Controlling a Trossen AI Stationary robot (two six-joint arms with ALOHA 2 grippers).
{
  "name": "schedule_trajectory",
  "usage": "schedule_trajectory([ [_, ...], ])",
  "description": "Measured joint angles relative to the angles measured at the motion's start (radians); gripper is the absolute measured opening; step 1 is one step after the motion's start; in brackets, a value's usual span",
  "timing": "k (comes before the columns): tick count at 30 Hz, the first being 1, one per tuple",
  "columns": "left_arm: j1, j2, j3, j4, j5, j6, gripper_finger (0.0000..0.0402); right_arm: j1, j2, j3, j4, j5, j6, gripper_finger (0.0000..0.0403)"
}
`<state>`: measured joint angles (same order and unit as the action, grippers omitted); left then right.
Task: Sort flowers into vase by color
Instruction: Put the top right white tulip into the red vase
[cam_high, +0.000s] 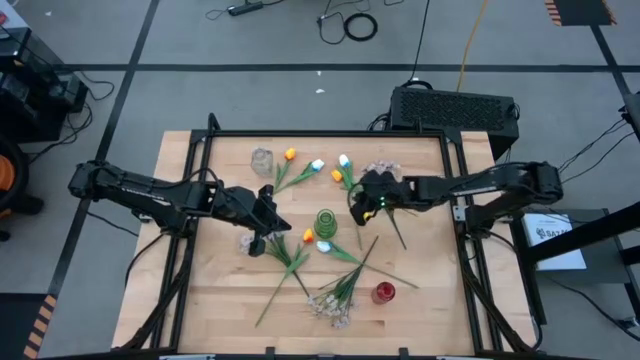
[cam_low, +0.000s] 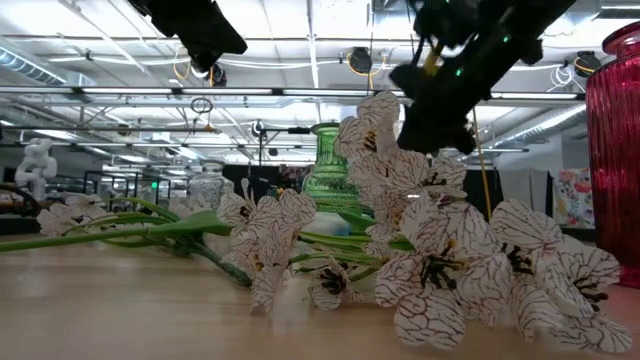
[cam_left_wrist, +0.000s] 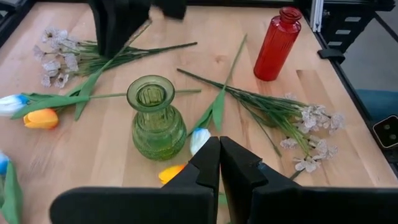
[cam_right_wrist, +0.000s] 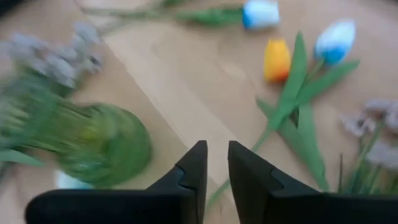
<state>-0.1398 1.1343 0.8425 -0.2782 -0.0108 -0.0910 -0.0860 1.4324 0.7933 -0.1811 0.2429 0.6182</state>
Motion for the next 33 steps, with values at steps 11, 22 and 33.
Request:
schedule_trajectory([
  [11,0.003,0.0,0.0,0.009,-0.004,0.021,0.0018,-0.026,0.122,0.0,0.042,-0.012,0.074,0.0106],
  [22,0.003,0.0,0.0,0.034,-0.098,0.055,0.0018,-0.033,0.14,0.0,0.053,0.048,0.078,0.0162],
  [33,0.003,0.0,0.0,0.037,-0.099,0.054,0.0018,-0.051,0.292,-0.001,0.183,0.013,0.068,0.0176],
])
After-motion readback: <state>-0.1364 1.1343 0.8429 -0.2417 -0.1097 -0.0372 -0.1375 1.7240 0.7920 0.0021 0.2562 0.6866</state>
